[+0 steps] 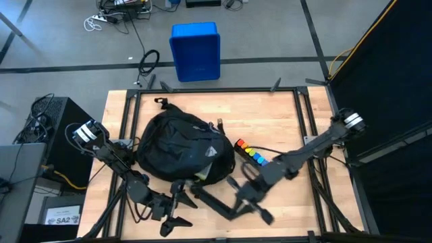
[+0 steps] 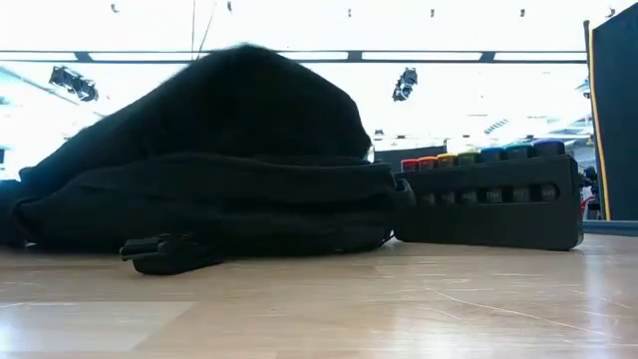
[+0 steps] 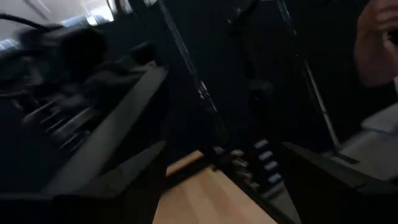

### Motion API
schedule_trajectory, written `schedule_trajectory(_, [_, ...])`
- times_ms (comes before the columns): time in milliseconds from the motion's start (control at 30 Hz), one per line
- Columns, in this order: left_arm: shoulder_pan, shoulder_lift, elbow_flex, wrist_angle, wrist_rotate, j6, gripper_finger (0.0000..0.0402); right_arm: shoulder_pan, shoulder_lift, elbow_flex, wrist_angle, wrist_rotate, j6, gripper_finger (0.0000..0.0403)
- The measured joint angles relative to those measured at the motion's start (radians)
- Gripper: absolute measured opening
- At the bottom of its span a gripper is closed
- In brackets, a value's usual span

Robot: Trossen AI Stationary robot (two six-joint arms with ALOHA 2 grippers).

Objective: Unpack backpack
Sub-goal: Remove the lid of the black medicine organizer from the black backpack

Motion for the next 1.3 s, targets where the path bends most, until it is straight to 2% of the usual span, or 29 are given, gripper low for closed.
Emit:
schedule_trajectory(200, [-0.031, 0.000, 0.001, 0.166, -0.014, 0.311, 0.0267, 0.082, -0.094, 0.000, -0.001, 0.095, -0.097, 0.0000])
schedule_trajectory(333, [-0.046, 0.000, 0.033, 0.159, -0.205, 0.569, 0.0262, 0.106, -0.112, 0.000, -0.003, 0.150, -0.127, 0.0000])
schedule_trajectory(467, [-0.026, 0.009, 0.100, 0.058, -0.359, 0.753, 0.0262, 0.083, -0.105, 0.000, -0.005, 0.206, -0.113, 0.0000])
schedule_trajectory(567, [0.005, 0.039, 0.161, -0.027, -0.434, 0.837, 0.0263, 0.046, -0.102, 0.000, -0.009, 0.213, -0.083, 0.0000])
schedule_trajectory(667, [0.024, 0.095, 0.220, -0.037, -0.511, 0.925, 0.0262, 0.019, -0.103, 0.000, -0.004, 0.224, -0.065, 0.0000])
schedule_trajectory(900, [0.031, 0.197, 0.329, 0.086, -0.604, 1.214, 0.0254, -0.035, -0.102, 0.000, -0.032, 0.243, -0.032, 0.0000])
schedule_trajectory(1067, [0.028, 0.222, 0.382, 0.150, -0.611, 1.319, 0.0252, -0.044, -0.102, 0.000, -0.029, 0.237, -0.031, 0.0000])
schedule_trajectory(1300, [0.040, 0.222, 0.427, 0.210, -0.646, 1.355, 0.0252, -0.039, -0.102, 0.000, -0.027, 0.237, -0.031, 0.0000])
